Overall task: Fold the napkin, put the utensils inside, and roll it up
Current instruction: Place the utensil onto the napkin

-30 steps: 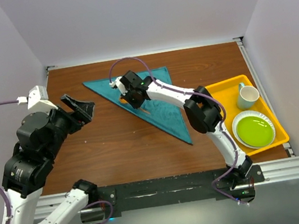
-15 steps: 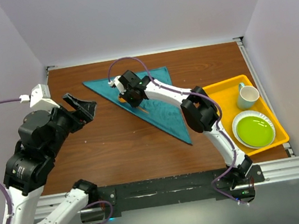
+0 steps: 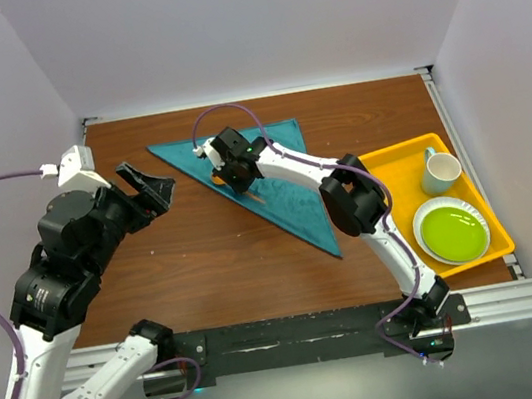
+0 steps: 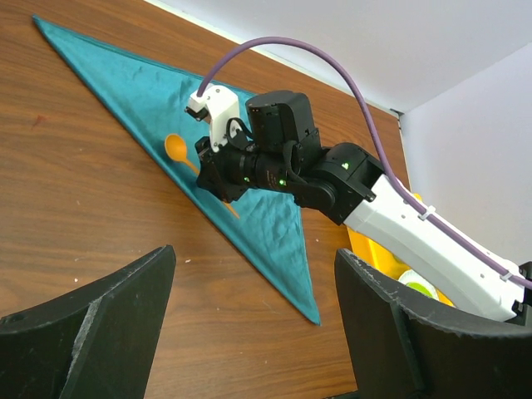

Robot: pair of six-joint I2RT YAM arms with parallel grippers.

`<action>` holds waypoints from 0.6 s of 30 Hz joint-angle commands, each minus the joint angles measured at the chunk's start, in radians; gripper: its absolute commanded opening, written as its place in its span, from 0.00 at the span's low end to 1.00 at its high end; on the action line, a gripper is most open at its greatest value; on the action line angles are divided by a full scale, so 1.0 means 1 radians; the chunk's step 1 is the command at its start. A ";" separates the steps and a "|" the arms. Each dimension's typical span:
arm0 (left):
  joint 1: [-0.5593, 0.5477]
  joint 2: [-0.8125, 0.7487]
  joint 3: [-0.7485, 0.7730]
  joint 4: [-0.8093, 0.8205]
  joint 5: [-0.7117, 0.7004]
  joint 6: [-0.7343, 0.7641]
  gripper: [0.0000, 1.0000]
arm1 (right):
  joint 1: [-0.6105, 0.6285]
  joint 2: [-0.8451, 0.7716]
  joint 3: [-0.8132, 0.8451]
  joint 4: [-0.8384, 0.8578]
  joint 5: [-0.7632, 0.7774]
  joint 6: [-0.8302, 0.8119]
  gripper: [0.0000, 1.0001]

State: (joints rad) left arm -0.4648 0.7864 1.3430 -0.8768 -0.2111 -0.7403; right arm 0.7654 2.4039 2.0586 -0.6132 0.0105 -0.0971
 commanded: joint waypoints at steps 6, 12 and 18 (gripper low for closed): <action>0.002 -0.006 -0.008 0.044 0.015 0.006 0.83 | 0.002 0.012 0.032 0.013 0.011 0.008 0.22; 0.000 -0.009 -0.018 0.047 0.019 -0.004 0.83 | 0.002 0.011 0.054 0.000 0.003 0.023 0.28; 0.000 0.011 -0.060 0.068 0.009 -0.045 0.84 | 0.003 -0.083 0.147 -0.082 0.046 0.133 0.43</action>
State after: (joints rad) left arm -0.4648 0.7818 1.3083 -0.8639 -0.1959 -0.7460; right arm 0.7658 2.4092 2.1136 -0.6479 0.0185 -0.0620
